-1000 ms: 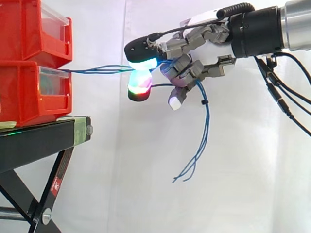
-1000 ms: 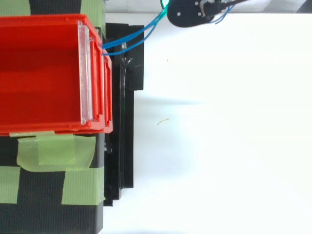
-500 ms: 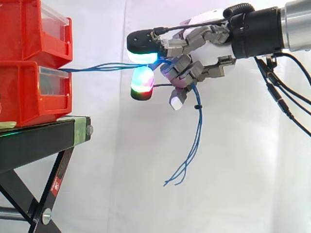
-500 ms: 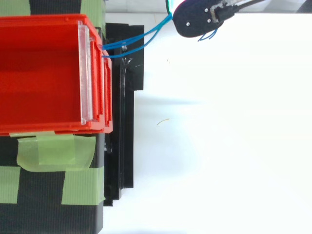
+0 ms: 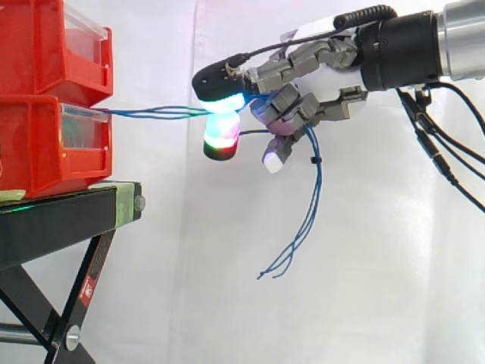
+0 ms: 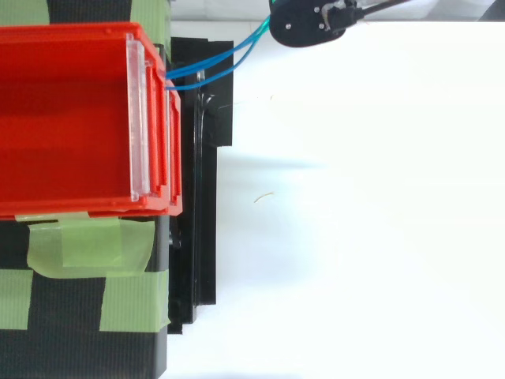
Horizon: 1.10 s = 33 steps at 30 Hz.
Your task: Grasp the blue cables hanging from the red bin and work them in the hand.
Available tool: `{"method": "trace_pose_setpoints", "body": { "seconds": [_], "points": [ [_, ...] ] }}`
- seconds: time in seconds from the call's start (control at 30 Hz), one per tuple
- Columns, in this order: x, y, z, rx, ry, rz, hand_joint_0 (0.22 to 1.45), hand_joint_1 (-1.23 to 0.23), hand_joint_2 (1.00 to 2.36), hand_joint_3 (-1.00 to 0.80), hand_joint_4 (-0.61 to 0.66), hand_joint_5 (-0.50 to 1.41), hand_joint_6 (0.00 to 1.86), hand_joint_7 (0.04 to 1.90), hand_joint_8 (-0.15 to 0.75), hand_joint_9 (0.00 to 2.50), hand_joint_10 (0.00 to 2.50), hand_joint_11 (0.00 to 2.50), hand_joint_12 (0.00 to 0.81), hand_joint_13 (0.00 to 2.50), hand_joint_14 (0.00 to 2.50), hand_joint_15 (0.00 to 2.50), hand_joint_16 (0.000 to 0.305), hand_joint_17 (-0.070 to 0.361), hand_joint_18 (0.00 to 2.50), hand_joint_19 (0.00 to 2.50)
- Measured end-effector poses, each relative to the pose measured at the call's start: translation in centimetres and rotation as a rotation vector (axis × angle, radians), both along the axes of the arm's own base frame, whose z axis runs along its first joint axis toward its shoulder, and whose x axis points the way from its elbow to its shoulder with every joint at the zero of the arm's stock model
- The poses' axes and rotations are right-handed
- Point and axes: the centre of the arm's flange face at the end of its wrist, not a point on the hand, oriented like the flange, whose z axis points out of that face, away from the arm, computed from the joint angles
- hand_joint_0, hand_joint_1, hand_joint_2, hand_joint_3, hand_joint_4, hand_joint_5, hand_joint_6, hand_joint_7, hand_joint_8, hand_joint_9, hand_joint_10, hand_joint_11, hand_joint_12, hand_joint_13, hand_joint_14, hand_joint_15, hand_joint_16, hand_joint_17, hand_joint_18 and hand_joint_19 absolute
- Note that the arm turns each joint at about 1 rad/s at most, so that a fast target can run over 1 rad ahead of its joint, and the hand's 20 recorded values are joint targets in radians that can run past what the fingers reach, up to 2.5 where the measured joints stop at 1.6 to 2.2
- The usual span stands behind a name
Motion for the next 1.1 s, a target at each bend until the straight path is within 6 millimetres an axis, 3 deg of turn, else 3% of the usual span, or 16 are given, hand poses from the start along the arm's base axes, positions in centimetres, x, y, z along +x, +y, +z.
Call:
{"method": "trace_pose_setpoints", "body": {
  "seconds": [0.23, 0.3, 0.47, 0.77, 1.1],
  "points": [
    [0.3, -0.2, 0.3, -0.007, -0.031, -0.001, 0.9, -0.65, 1.04, 0.05, 0.29, 0.32, 0.39, 1.21, 0.401, 0.69, 2.5, 2.5, 0.51, 1.04, 2.5, 1.64, 0.069, 0.156, 1.2, 0.33],
    [0.4, -0.4, 0.4, -0.016, -0.039, -0.002, 0.88, -0.64, 1.18, 0.12, 0.28, 0.31, 0.4, 1.21, 0.404, 0.67, 2.5, 2.5, 0.513, 1.03, 2.5, 1.65, 0.069, 0.156, 1.18, 0.35],
    [0.4, -0.6, 0.5, -0.034, -0.043, 0.003, 0.88, -0.63, 1.24, 0.15, 0.29, 0.29, 0.44, 1.2, 0.427, 0.57, 2.5, 2.5, 0.516, 1.0, 2.5, 1.65, 0.068, 0.153, 1.14, 0.33],
    [0.3, -0.3, 0.5, -0.055, -0.028, 0.109, 0.98, -0.63, 1.13, 0.28, 0.27, 0.27, 0.47, 1.18, 0.414, 0.54, 2.5, 2.5, 0.503, 0.94, 2.5, 1.62, 0.06, 0.136, 1.04, 0.4],
    [-0.3, -1.0, 1.1, -0.057, -0.024, 0.112, 1.04, -0.66, 1.05, 0.34, 0.26, 0.27, 0.49, 1.17, 0.401, 0.55, 2.5, 2.5, 0.495, 0.93, 2.5, 1.6, 0.058, 0.13, 1.02, 0.41]
  ]
}}
